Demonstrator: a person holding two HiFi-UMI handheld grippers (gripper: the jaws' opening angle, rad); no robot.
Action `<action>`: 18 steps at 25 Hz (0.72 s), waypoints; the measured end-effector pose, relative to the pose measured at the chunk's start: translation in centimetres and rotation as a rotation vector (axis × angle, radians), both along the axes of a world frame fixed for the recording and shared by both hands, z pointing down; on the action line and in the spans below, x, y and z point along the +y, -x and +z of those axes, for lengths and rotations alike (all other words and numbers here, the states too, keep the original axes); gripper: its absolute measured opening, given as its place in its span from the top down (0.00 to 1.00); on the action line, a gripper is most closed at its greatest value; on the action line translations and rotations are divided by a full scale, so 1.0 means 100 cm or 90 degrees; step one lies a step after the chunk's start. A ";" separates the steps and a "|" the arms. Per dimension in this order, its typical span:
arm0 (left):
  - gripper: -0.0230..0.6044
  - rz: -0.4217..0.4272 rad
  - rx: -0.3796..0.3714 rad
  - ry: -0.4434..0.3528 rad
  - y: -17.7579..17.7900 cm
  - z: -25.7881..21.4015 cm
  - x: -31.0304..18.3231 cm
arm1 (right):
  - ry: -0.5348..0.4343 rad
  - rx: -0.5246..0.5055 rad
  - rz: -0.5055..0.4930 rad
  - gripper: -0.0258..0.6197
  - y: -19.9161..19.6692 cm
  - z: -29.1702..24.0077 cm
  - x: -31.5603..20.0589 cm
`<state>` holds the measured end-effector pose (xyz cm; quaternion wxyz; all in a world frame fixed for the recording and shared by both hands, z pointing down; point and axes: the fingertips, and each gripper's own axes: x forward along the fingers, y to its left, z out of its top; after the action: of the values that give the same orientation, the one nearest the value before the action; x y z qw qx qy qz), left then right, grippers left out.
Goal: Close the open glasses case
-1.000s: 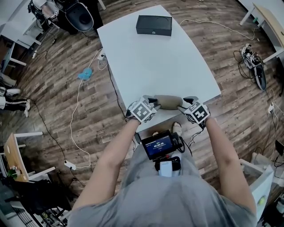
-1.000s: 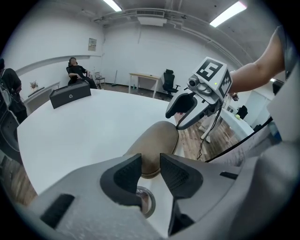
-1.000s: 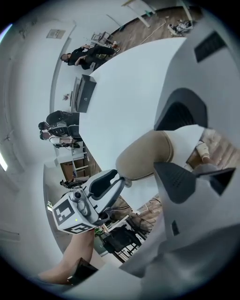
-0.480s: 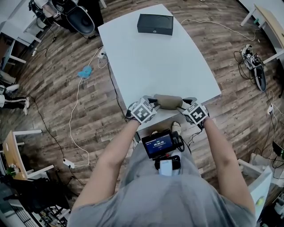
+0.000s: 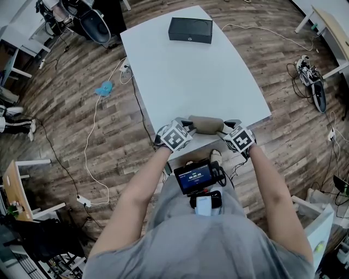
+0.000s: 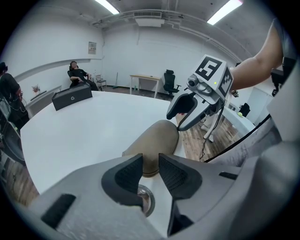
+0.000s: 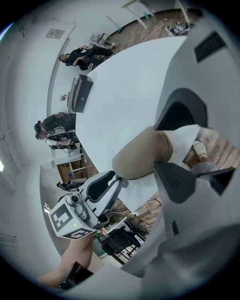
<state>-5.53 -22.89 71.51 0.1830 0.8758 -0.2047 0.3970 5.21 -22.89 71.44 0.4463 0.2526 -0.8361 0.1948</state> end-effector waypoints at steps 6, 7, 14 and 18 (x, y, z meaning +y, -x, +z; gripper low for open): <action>0.78 0.000 0.006 -0.004 0.000 -0.001 -0.001 | -0.001 0.004 0.005 0.64 0.001 -0.001 0.000; 0.78 0.003 0.006 -0.005 0.000 -0.001 0.000 | -0.001 0.005 0.005 0.64 0.001 -0.001 0.001; 0.78 0.005 -0.002 -0.009 0.001 -0.003 0.001 | -0.010 -0.008 0.021 0.64 -0.004 -0.008 0.003; 0.78 -0.003 0.006 -0.003 0.000 0.001 -0.001 | -0.036 -0.091 0.042 0.64 -0.009 -0.045 0.005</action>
<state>-5.58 -22.97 71.58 0.1826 0.8775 -0.2072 0.3921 6.08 -22.40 66.92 0.3714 0.2783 -0.8621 0.2034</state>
